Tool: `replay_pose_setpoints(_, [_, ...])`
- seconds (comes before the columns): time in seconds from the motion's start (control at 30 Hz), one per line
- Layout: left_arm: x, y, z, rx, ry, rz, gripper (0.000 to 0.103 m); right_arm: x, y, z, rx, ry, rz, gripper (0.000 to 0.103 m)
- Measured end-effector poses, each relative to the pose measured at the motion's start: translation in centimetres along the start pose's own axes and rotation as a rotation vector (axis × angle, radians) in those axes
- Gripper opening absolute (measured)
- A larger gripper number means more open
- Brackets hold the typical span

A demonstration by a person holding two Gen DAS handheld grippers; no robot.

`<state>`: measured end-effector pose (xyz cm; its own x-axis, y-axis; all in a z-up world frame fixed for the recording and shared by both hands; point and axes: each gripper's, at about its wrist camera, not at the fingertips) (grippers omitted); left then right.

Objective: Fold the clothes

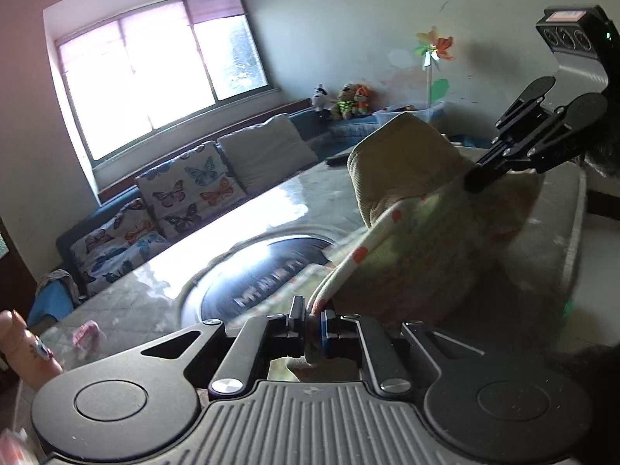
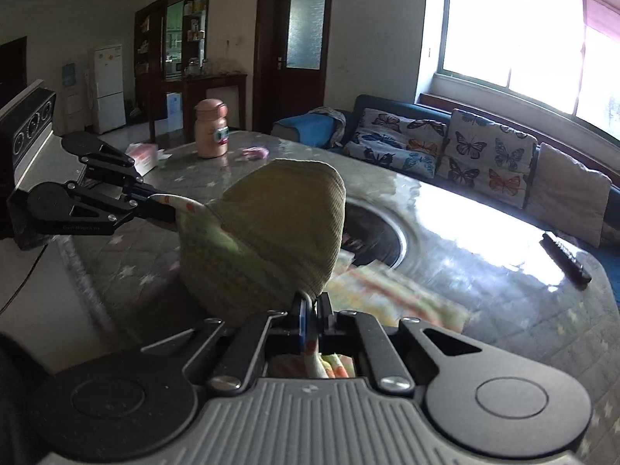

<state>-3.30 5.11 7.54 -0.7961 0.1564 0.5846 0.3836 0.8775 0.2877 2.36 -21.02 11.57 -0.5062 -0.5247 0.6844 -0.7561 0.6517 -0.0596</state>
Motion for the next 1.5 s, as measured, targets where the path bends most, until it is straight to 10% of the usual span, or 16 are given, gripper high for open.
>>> replay_pose_setpoints(0.37, [-11.9, 6.6, -2.2, 0.157, 0.162, 0.005, 0.01, -11.7, -8.1, -5.9, -0.105, 0.092, 0.038, 0.009])
replay_pose_setpoints(0.57, [-15.7, 8.3, 0.4, 0.253, 0.275, -0.019, 0.02, -15.4, -9.9, -3.5, -0.233, 0.076, 0.102, 0.011])
replay_pose_setpoints(0.97, [-14.6, 9.3, 0.0, 0.33, 0.253, -0.149, 0.032, -13.9, -11.1, 2.7, -0.426, 0.087, 0.121, 0.021])
replay_pose_setpoints(1.5, [-17.0, 3.9, -4.9, 0.301, 0.212, 0.082, 0.028, -15.5, -10.9, -0.3, -0.398, 0.062, 0.114, 0.022])
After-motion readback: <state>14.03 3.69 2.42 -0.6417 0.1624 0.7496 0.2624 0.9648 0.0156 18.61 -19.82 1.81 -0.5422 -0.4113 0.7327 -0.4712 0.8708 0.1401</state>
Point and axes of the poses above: each gripper's, at about its wrist camera, not at the fingertips, and x roughly against the way its jaws point, y to its left, z to its underside, and after that the axes turned 8 degrees about y, right-handed
